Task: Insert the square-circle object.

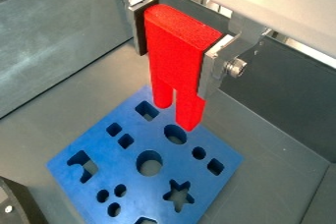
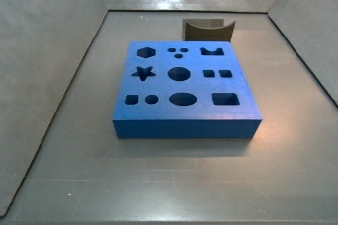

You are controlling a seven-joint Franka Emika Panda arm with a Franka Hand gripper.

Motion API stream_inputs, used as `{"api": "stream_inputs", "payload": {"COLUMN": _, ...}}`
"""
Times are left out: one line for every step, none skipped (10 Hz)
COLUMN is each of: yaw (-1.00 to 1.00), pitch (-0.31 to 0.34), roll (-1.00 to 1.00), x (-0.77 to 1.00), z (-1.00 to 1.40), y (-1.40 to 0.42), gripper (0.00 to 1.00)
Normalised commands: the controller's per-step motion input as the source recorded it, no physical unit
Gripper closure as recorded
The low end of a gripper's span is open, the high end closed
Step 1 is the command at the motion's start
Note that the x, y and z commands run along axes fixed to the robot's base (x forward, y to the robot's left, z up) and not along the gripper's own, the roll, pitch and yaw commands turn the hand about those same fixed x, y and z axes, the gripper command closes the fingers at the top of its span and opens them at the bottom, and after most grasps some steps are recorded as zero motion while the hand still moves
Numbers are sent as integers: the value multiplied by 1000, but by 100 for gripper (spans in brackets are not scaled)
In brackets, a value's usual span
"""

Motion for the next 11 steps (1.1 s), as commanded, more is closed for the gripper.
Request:
{"api": "stream_inputs", "payload": {"yaw": 31, "pitch": -4, "roll": 4, "x": -260, "z": -1000, "y": -46, "gripper": 100}}
{"api": "stream_inputs", "payload": {"yaw": 74, "pitch": 0, "roll": 26, "x": -326, "z": -1000, "y": -100, "gripper": 100}}
{"api": "stream_inputs", "payload": {"yaw": 74, "pitch": 0, "roll": 24, "x": -320, "z": -1000, "y": -100, "gripper": 100}}
{"api": "stream_inputs", "payload": {"yaw": 57, "pitch": -21, "roll": 16, "x": -254, "z": -1000, "y": -146, "gripper": 100}}
{"api": "stream_inputs", "payload": {"yaw": 0, "pitch": -34, "roll": 60, "x": -237, "z": -1000, "y": -163, "gripper": 100}}
{"api": "stream_inputs", "payload": {"yaw": 0, "pitch": -54, "roll": 151, "x": -3, "z": -1000, "y": -291, "gripper": 100}}
{"api": "stream_inputs", "payload": {"yaw": -46, "pitch": -73, "roll": 206, "x": 60, "z": -943, "y": -351, "gripper": 100}}
{"api": "stream_inputs", "payload": {"yaw": -40, "pitch": -31, "roll": 323, "x": 191, "z": -703, "y": -489, "gripper": 100}}
{"api": "stream_inputs", "payload": {"yaw": -49, "pitch": 0, "roll": 386, "x": 160, "z": -620, "y": -429, "gripper": 100}}
{"api": "stream_inputs", "payload": {"yaw": 0, "pitch": 0, "roll": 356, "x": 86, "z": -657, "y": -280, "gripper": 100}}
{"api": "stream_inputs", "payload": {"yaw": 94, "pitch": -80, "roll": 167, "x": 0, "z": -909, "y": -69, "gripper": 100}}
